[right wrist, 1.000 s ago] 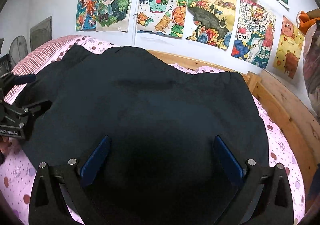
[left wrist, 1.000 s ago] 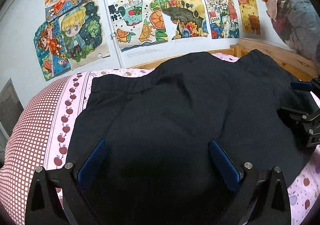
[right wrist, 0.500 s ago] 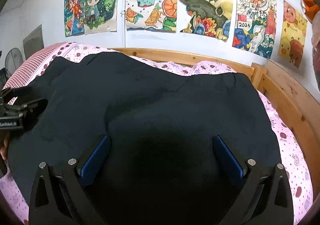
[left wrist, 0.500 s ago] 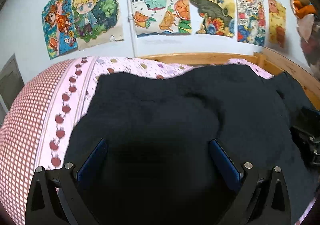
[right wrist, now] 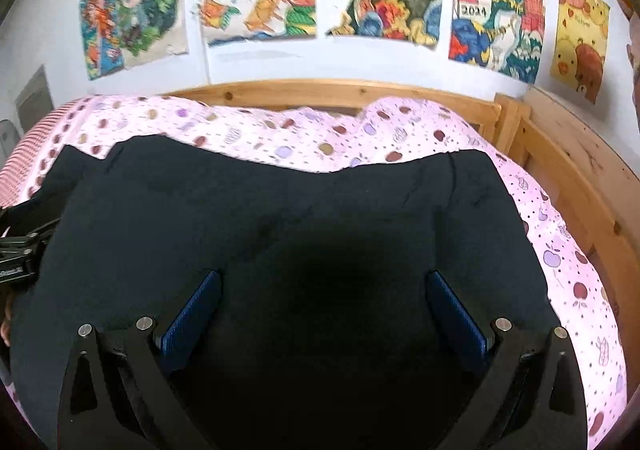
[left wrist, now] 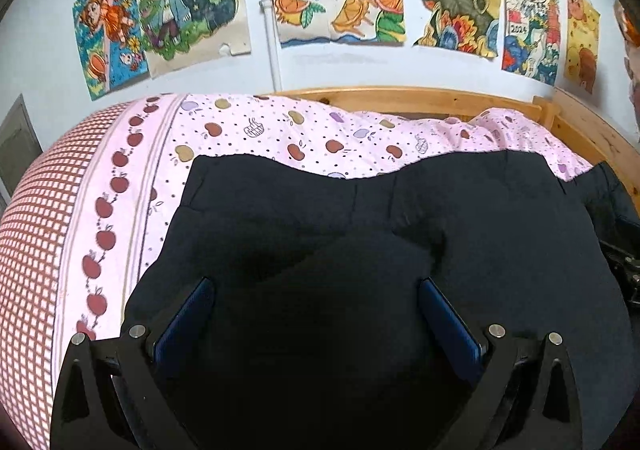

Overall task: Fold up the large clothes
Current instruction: 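Press the black jacket flat near its hem with both grippers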

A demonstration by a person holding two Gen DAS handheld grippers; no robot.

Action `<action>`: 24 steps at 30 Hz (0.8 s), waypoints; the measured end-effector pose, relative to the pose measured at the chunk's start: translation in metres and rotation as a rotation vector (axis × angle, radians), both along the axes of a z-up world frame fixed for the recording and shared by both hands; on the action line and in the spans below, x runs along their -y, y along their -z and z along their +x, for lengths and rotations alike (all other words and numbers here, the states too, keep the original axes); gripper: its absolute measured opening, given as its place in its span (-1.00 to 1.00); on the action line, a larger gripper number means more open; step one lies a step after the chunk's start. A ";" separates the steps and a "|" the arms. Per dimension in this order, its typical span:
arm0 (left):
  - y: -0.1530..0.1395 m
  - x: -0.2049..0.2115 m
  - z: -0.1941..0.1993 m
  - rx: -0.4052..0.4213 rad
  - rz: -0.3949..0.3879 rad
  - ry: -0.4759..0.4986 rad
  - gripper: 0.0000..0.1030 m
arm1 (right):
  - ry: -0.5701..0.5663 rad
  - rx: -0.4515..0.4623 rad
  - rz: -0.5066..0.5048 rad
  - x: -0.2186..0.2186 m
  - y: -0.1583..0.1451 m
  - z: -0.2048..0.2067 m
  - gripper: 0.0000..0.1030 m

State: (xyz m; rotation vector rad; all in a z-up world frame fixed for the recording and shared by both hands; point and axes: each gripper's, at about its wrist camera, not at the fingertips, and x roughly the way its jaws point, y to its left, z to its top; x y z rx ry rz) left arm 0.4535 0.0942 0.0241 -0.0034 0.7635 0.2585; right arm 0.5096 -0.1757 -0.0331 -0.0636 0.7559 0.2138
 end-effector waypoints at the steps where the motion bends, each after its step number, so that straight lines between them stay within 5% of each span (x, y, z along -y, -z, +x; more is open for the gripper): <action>1: 0.001 -0.001 0.005 -0.010 0.000 -0.002 1.00 | -0.006 -0.019 -0.007 -0.001 0.003 0.006 0.97; 7: 0.012 -0.002 0.028 -0.059 -0.006 0.012 1.00 | -0.011 -0.061 -0.015 -0.005 0.015 0.021 0.97; 24: 0.024 -0.004 0.033 -0.019 -0.038 0.017 1.00 | -0.023 -0.054 -0.018 -0.008 0.023 0.025 0.98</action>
